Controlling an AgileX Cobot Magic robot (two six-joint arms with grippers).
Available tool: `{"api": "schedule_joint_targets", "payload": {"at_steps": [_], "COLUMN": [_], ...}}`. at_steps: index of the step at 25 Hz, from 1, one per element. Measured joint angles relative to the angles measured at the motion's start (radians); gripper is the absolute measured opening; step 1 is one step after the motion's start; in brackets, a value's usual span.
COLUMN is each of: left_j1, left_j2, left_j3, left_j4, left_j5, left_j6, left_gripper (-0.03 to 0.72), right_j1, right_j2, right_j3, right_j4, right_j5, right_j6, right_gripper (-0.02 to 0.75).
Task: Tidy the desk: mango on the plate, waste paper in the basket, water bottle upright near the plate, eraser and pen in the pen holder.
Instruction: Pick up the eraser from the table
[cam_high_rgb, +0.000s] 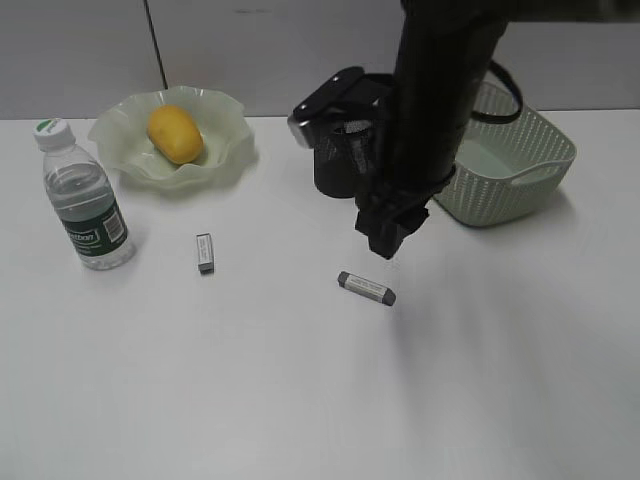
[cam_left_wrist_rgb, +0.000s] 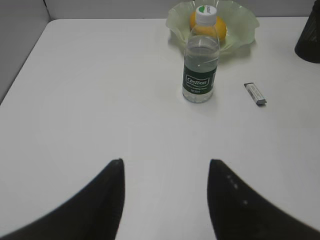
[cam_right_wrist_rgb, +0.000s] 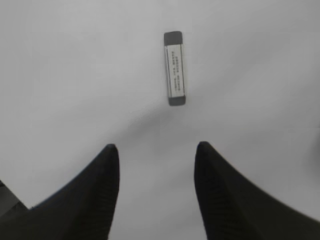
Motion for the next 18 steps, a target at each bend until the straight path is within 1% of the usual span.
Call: {"api": "schedule_joint_targets", "payload": {"at_steps": [6,10,14,18], "left_j1": [0.0,0.0,0.0,0.0], "left_j2": [0.0,0.0,0.0,0.0], "left_j3": [0.0,0.0,0.0,0.0], "left_j4": [0.0,0.0,0.0,0.0], "left_j5": [0.0,0.0,0.0,0.0], "left_j6": [0.0,0.0,0.0,0.0], "left_gripper": [0.406,0.389,0.375,0.372], "right_j1": [0.001,0.001,0.001,0.0], "right_j2": [0.135,0.194,0.24,0.278], "right_j3": [-0.049,-0.074,-0.077,-0.079], "right_j4": [-0.002,0.005,0.015,0.016], "right_j5": [-0.033,-0.052,-0.1,-0.108], "right_j6": [-0.05,-0.077,-0.105,-0.118], "right_gripper": [0.395,0.392,0.353,0.317]}}
